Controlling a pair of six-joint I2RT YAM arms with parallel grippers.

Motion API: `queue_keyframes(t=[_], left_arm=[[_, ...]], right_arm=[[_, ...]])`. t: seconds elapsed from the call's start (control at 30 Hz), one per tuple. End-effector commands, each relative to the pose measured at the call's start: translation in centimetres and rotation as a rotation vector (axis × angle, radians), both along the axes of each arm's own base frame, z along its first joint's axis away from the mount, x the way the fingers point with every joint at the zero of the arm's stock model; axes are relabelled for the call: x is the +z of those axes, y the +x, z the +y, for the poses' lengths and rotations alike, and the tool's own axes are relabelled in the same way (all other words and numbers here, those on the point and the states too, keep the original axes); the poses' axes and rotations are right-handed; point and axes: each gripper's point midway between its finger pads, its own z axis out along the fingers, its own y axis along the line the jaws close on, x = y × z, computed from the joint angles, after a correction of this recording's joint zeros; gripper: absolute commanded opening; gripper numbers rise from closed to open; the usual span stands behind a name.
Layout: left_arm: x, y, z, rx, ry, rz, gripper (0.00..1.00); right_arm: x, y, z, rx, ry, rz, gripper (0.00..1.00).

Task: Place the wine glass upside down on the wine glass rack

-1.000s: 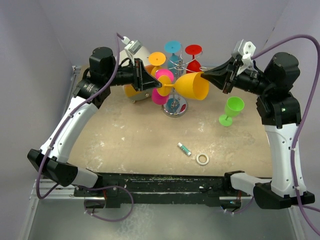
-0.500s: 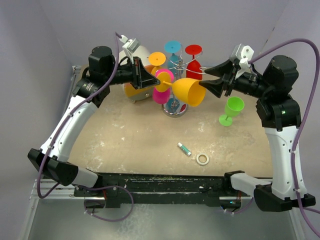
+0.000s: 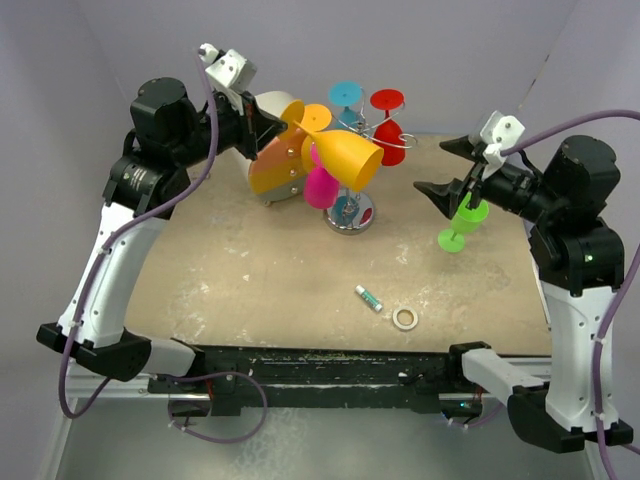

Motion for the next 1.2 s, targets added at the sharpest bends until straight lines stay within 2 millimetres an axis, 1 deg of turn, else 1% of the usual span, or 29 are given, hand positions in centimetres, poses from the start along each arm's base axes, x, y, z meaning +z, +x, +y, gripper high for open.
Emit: queue_keyframes(t=[0.0, 0.13, 0.17, 0.27, 0.33, 0.37, 0.5, 0.63, 0.73, 0.93, 1.03, 1.17], left_arm=[[3.2, -0.4, 0.1, 0.066, 0.117, -0.217, 0.00], [3.4, -0.3, -1.8, 0.053, 0.210, -0.312, 0.00], [3.3, -0.3, -2.4, 0.046, 0.235, -0.333, 0.00], [3.5, -0.4, -4.2, 0.038, 0.340, -0.441, 0.00], [3.1, -0.4, -6.0, 0.024, 0.423, -0.511, 0.00], [3.1, -0.8, -7.3, 0.005, 0.456, -0.546, 0.00], [2.3, -1.6, -11.1, -0.048, 0.554, -0.637, 0.00], [0.4, -2.4, -14.8, -0.116, 0.658, -0.702, 0.00], [-1.3, -2.2, -17.2, -0.139, 0.718, -0.729, 0.00], [-2.8, -0.3, -19.4, -0.106, 0.769, -0.754, 0.00], [-3.5, 1.2, -19.7, -0.050, 0.826, -0.772, 0.00], [-3.6, 2.7, -19.4, 0.034, 0.882, -0.794, 0.00]], right_arm=[[1.7, 0.5, -2.7, -0.161, -0.005, -0.056, 0.78], [3.4, 3.0, -6.6, -0.422, 0.079, -0.044, 0.78], [3.6, 3.8, -8.1, -0.505, 0.091, -0.046, 0.77], [3.3, 5.3, -10.9, -0.649, 0.110, -0.041, 0.77], [3.0, 6.2, -12.7, -0.733, 0.118, -0.035, 0.77], [2.8, 6.5, -13.1, -0.751, 0.120, -0.027, 0.77], [2.3, 7.1, -14.1, -0.784, 0.126, -0.012, 0.77], [2.0, 7.2, -14.7, -0.802, 0.124, -0.013, 0.77], [1.8, 7.3, -15.2, -0.822, 0.117, -0.011, 0.77], [1.6, 7.5, -15.1, -0.810, 0.109, -0.007, 0.77], [1.5, 7.5, -15.0, -0.800, 0.106, -0.005, 0.77], [1.4, 7.4, -14.7, -0.788, 0.104, -0.001, 0.77]])
